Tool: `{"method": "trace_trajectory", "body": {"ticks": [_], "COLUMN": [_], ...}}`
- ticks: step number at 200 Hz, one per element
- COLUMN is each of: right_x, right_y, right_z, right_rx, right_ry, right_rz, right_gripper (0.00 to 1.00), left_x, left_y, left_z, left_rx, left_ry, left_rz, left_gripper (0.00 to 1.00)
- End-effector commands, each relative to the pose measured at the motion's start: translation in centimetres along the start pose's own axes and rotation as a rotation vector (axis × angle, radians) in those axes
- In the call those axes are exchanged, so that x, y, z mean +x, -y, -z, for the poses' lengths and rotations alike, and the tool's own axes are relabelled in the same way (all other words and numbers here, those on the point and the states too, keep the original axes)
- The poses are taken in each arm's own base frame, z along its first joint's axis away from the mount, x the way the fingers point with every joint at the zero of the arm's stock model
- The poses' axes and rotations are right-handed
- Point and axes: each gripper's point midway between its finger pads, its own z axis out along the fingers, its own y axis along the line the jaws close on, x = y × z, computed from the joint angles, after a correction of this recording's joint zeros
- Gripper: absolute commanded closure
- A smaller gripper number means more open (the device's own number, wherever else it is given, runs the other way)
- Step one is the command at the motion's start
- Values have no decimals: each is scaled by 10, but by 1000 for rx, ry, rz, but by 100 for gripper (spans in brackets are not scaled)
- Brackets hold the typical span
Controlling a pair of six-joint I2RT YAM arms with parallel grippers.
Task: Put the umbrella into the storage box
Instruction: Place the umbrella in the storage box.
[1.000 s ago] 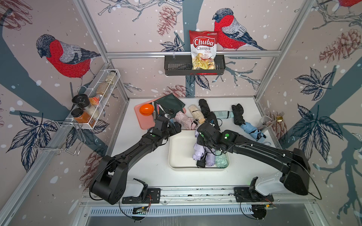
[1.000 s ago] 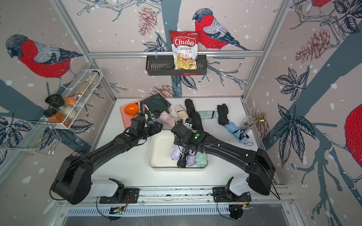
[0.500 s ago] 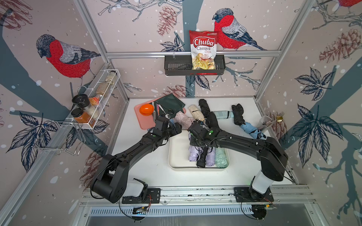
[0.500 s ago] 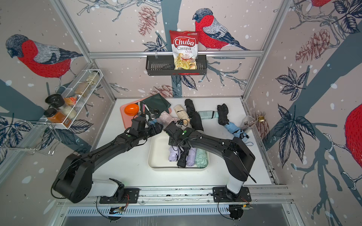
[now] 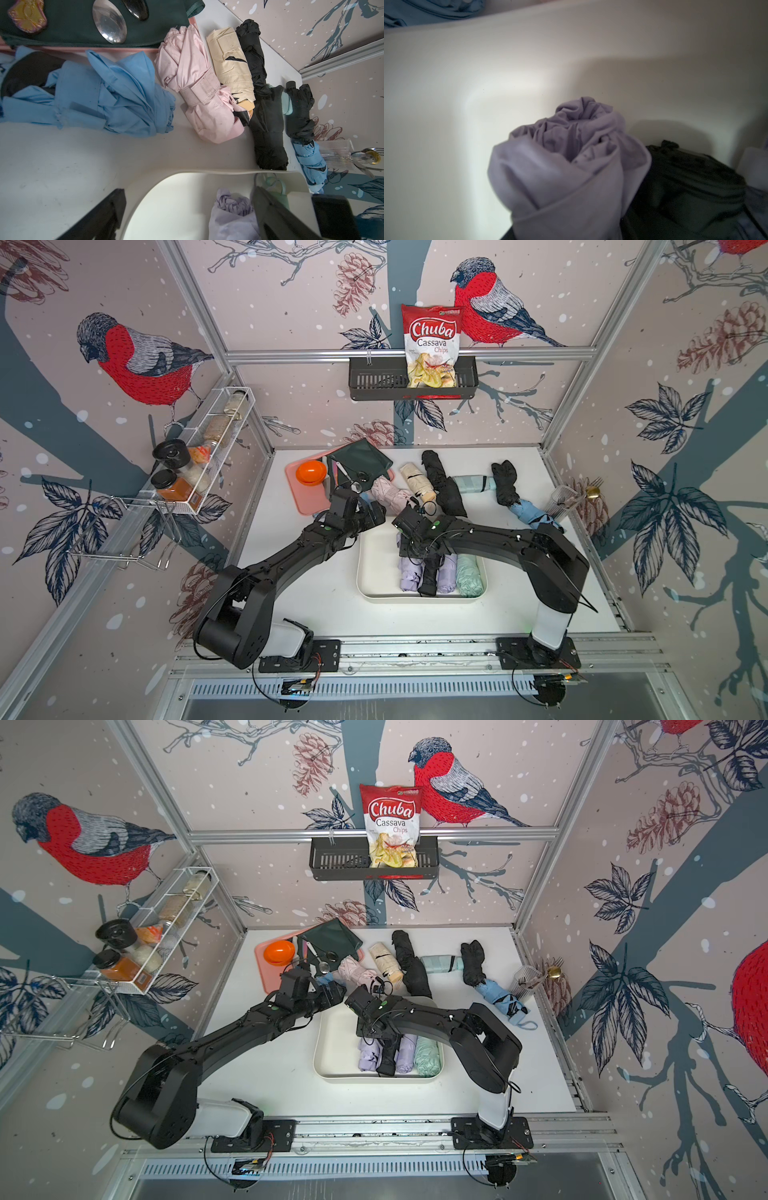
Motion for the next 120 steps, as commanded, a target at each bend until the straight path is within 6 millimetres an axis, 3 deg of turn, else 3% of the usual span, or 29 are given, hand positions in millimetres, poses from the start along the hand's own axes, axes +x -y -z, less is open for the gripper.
{"method": "trace_trajectory", "body": {"ticks": [1,19,58,120], "right_x": [0,0,-1,-28], "right_y": [4,6,7,-3], "right_z": [-6,-9,-9,41], "right_rx": [15,18,22,15], "right_ry": [1,-1,3,126], "right_rz": [10,11,15,46], "right_gripper": [43,35,30,20], "left_x": [-4,-3,0,2], "left_y": [4,3,-1,-5], "left_z": [-1,-2,-2,0], "left_rx": [19,16,6,-14], "left_ry": [20,15,5,9], "left_rz": [-3,-3,-6,-9], "left_gripper": [1,1,1,1]}}
